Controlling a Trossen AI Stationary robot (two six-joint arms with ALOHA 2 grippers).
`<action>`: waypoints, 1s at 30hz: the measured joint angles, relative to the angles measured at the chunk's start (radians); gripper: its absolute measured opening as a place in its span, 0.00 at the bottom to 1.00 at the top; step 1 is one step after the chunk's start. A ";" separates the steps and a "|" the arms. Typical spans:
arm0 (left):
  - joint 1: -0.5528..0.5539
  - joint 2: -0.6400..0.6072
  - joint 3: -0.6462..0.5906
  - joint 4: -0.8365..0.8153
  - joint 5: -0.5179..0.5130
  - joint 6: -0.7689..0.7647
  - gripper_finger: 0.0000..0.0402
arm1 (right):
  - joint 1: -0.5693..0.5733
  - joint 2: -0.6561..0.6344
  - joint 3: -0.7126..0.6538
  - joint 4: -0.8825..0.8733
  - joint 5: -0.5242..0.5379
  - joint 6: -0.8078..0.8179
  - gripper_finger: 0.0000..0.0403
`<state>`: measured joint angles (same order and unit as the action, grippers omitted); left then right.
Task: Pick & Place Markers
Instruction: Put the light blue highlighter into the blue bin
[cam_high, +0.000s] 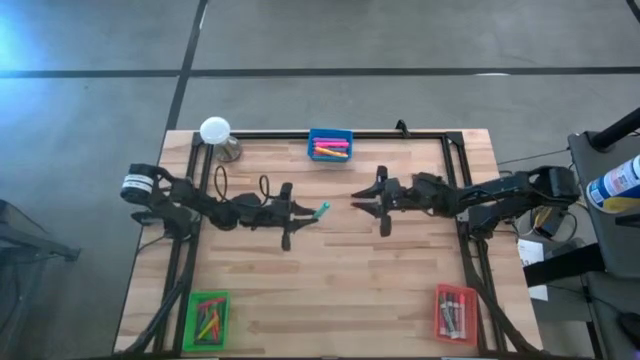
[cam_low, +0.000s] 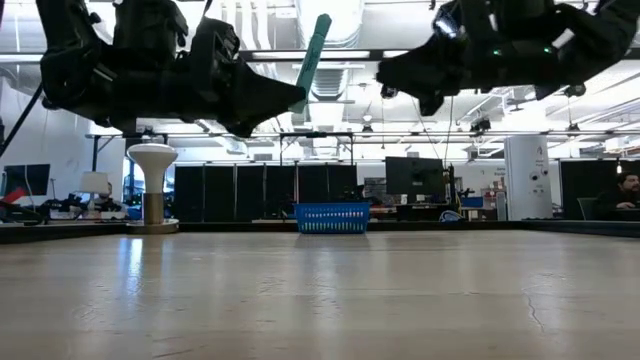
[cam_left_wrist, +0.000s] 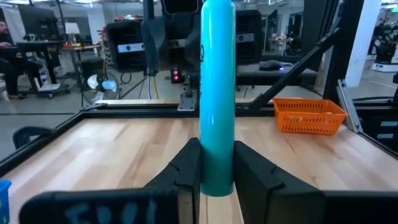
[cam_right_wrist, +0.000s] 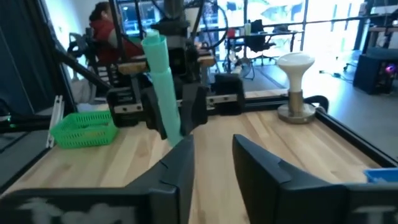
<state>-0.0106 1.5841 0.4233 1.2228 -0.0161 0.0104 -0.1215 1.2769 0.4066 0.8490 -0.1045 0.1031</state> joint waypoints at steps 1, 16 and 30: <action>0.000 0.000 0.001 -0.001 0.001 0.007 0.16 | 0.009 0.023 0.016 0.000 0.001 -0.002 0.28; 0.000 0.000 -0.003 -0.026 0.003 0.018 0.17 | 0.087 0.283 0.312 0.002 -0.029 -0.030 0.54; 0.001 0.000 -0.003 -0.043 -0.011 0.010 0.17 | 0.093 0.317 0.346 0.001 -0.027 -0.055 0.30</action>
<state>-0.0101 1.5841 0.4202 1.1796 -0.0272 0.0203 -0.0284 1.5944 0.7526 0.8497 -0.1312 0.0482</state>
